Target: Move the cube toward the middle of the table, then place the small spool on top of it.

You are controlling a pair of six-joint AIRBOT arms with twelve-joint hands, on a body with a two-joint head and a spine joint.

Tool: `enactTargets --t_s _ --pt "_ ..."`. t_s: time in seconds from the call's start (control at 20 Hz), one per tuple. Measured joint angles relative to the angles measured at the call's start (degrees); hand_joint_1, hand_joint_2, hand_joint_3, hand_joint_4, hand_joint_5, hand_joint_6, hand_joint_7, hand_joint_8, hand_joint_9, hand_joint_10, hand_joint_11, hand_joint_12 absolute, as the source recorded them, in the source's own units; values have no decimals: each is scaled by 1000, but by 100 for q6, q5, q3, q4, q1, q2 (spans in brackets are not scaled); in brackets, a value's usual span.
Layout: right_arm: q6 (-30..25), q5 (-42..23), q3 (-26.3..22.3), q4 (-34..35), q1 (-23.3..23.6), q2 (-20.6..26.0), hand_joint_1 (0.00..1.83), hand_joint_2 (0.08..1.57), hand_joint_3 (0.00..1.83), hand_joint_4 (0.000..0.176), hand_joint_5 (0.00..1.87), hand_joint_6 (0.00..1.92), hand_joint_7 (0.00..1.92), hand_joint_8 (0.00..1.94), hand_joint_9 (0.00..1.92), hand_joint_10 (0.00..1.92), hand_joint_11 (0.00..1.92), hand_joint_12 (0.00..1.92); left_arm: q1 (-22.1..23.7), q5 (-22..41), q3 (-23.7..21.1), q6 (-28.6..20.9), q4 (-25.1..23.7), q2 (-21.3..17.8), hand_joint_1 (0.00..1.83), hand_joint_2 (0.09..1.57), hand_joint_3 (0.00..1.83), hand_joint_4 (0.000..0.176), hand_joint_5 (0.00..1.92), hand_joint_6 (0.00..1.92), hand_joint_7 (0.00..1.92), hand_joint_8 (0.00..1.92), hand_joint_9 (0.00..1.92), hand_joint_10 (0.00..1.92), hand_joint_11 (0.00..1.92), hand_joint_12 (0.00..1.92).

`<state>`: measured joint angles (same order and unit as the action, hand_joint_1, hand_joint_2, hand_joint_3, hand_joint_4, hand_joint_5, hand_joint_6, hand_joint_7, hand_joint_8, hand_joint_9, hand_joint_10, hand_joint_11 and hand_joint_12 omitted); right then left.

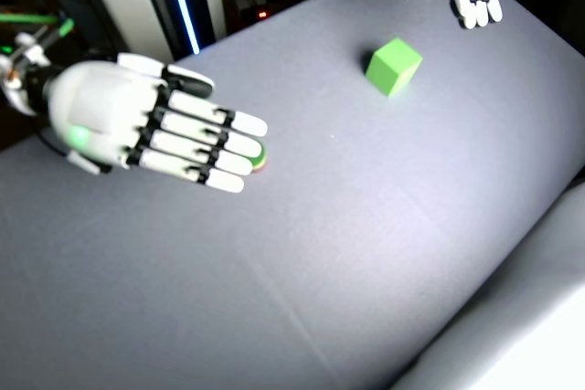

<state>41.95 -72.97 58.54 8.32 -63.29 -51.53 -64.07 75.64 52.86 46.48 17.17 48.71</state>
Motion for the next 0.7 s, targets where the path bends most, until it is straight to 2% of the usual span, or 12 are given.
enactTargets --t_s 0.05,0.1,0.15,0.2,0.35,0.45,0.5,0.6,0.7 --pt "0 35 0 0 0 0 711 1233 3 40 400 2 360 1 419 7 159 789 -4 -31 0 -2 -2 2 689 1001 1 32 369 2 321 3 198 0 0 203" --pt "-2 37 0 2 0 -2 711 1233 3 40 400 2 360 1 419 7 159 789 -2 -28 0 -2 -2 2 689 1001 1 32 369 2 321 3 198 0 0 203" --pt "-4 17 0 2 0 -2 796 1245 0 12 419 6 387 3 420 1 116 850 -2 -7 0 -2 0 0 669 997 0 47 363 1 336 6 206 11 0 84" --pt "-13 11 0 0 0 -2 771 1253 0 22 415 1 386 1 410 0 119 804 -2 -20 0 -2 2 0 645 995 0 56 348 0 335 3 215 8 0 54" --pt "-20 9 0 0 0 -2 805 1271 0 0 427 0 370 0 402 1 151 730 120 -140 24 83 -55 0 646 958 0 48 318 0 342 3 241 12 5 44" --pt "-26 -4 0 0 0 -2 834 1283 0 0 423 0 405 0 434 1 160 795 367 -457 105 354 -208 0 675 877 0 85 273 0 359 3 284 11 28 54" --pt "-31 -2 0 2 0 -2 871 1272 0 0 445 7 422 4 451 6 179 802 472 -638 153 407 -275 2 692 852 0 113 210 0 297 0 229 1 5 10" --pt "-39 0 0 0 0 -2 946 1266 0 0 450 4 413 0 436 1 161 783 748 -1091 238 645 -308 44 714 785 0 120 161 0 245 1 194 0 0 0" --pt "-42 0 0 -17 0 -2 931 1258 0 0 464 6 448 11 485 17 200 805 927 -1526 291 960 -321 76 755 739 0 120 162 1 209 0 213 7 39 17"
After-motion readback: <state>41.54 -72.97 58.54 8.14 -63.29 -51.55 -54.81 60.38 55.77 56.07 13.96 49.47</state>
